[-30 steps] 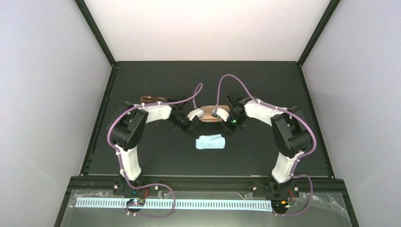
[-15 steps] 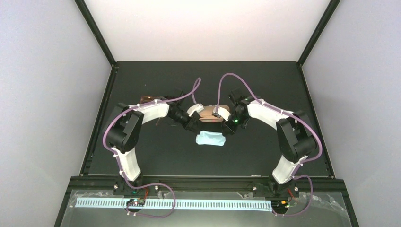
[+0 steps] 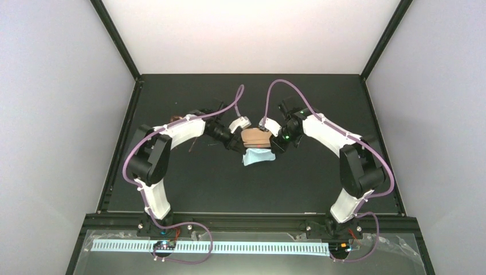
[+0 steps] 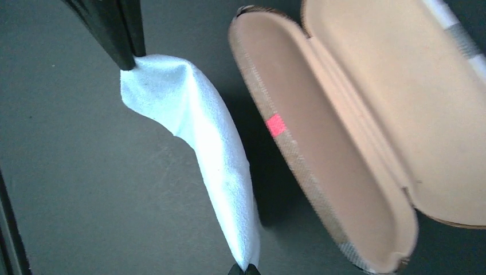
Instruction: Organize the sunglasses
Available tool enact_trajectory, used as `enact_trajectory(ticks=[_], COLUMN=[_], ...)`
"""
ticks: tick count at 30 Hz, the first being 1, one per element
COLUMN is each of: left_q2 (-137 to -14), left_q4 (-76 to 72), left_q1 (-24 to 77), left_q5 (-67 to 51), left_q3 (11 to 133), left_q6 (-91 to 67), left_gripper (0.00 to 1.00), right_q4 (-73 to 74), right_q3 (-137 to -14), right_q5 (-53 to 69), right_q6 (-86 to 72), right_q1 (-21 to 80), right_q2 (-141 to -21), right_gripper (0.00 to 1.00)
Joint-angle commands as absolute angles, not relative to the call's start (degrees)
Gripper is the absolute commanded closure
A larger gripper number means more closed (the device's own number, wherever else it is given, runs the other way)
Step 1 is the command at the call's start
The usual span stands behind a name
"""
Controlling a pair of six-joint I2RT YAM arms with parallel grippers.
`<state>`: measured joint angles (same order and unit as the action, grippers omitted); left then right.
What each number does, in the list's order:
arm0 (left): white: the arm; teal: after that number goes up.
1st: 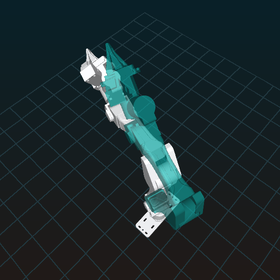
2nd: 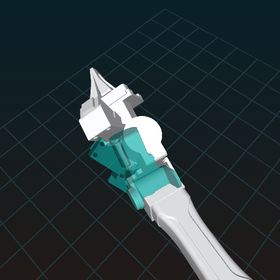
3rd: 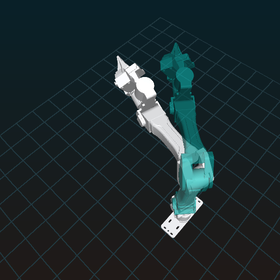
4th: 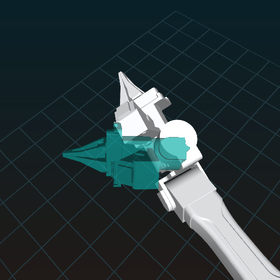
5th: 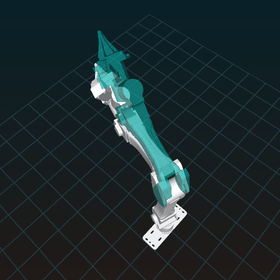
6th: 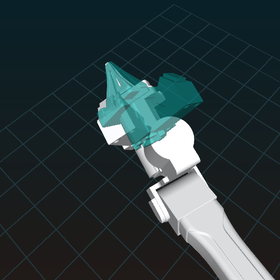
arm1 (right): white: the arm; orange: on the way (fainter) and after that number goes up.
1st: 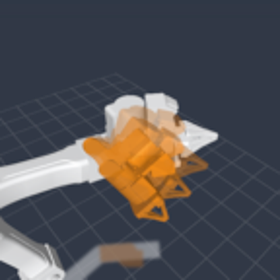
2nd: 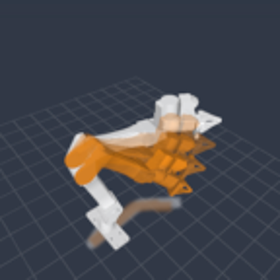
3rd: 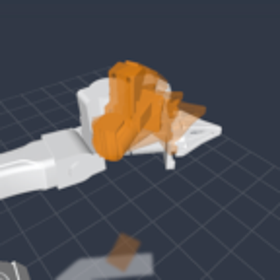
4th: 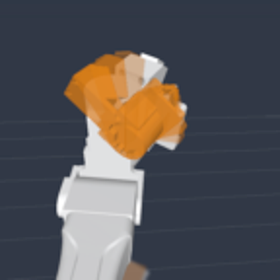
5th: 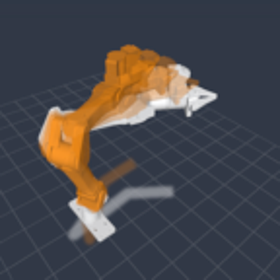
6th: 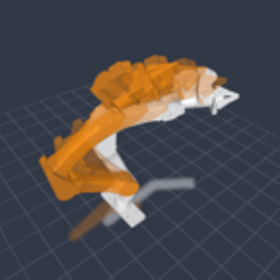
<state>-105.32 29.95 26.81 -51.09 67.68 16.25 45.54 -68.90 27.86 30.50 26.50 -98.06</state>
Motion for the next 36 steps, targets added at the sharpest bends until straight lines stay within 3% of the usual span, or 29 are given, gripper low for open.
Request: enact_trajectory(ticks=[1, 15, 36], left_q2=[-105.83, -111.41, -117.23], left_q4=[30.29, 30.57, 30.83], left_q1=[26.29, 24.38, 23.25], left_q5=[-52.21, -49.44, -45.65], left_q3=[72.38, 82.27, 85.01], left_q6=[15.38, 12.75, 11.99], left_gripper=[0.98, 0.98, 0.98], right_q4=[47.37, 50.04, 51.01], right_q3=[-72.40, -81.80, -89.94], right_q5=[24.41, 21.49, 18.21], right_q6=[29.97, 31.04, 28.83], right_q1=[25.43, 23.12, 23.12], right_q2=[-97.56, -103.84, -112.82], right_gripper=[0.99, 0.99, 0.99])
